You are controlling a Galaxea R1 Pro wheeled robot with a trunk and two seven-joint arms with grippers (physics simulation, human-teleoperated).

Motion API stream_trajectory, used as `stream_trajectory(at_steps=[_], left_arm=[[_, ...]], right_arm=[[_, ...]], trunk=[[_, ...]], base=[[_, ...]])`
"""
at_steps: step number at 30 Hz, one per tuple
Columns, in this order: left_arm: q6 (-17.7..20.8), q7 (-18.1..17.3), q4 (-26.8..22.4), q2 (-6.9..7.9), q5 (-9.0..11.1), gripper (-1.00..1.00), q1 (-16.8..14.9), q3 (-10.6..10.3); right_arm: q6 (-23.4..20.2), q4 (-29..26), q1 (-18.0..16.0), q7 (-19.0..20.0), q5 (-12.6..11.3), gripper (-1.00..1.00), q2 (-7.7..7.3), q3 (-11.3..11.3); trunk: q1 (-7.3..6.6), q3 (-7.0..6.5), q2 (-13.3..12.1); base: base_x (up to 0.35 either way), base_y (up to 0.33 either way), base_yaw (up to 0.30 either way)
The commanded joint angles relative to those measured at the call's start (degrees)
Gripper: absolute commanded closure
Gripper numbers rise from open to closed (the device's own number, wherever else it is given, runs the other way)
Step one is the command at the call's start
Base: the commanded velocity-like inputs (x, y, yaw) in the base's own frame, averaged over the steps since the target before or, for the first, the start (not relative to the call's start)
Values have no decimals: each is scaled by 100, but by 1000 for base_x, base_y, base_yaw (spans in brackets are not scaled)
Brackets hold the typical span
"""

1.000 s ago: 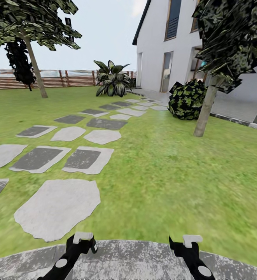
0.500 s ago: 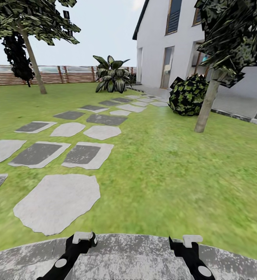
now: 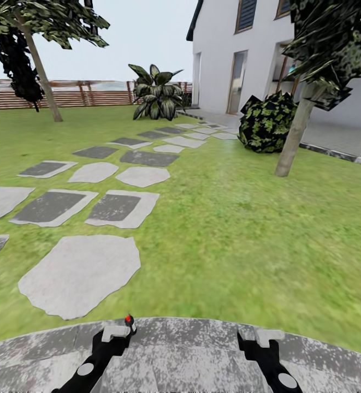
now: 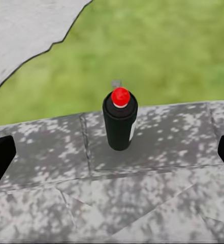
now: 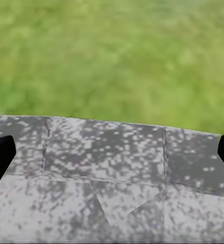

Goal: Pick up the pesticide atomizer in the garden and spray insectifuge to fully cover both potted plants in the garden.

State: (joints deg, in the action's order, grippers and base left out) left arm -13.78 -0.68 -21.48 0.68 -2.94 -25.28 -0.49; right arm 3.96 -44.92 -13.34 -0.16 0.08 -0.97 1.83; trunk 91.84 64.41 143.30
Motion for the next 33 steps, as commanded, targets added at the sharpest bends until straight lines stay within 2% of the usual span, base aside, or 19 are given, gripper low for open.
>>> stream_trajectory(at_steps=[1,17,24,29,33], left_arm=[[-19,-2,3,2,-31,-100,-3,-4],[-19,22,3,2,-33,-100,-3,5],[-18,31,-7,9,-48,-100,-15,0],[4,54,-13,4,-49,-100,-45,8],[-12,58,-4,2,-42,-100,-34,9]], right_arm=[[17,2,-2,-2,1,-100,0,2],[17,0,-2,-2,1,-100,0,2],[31,-68,-2,-10,1,-100,-1,15],[18,-663,-2,5,5,-100,-6,20],[17,-757,-2,7,15,-100,-8,20]], trunk=[[1,36,3],[42,532,25],[42,544,25],[42,544,25],[42,544,25]], base=[[0,0,0],[0,0,0],[0,0,0],[118,0,0],[69,0,0]])
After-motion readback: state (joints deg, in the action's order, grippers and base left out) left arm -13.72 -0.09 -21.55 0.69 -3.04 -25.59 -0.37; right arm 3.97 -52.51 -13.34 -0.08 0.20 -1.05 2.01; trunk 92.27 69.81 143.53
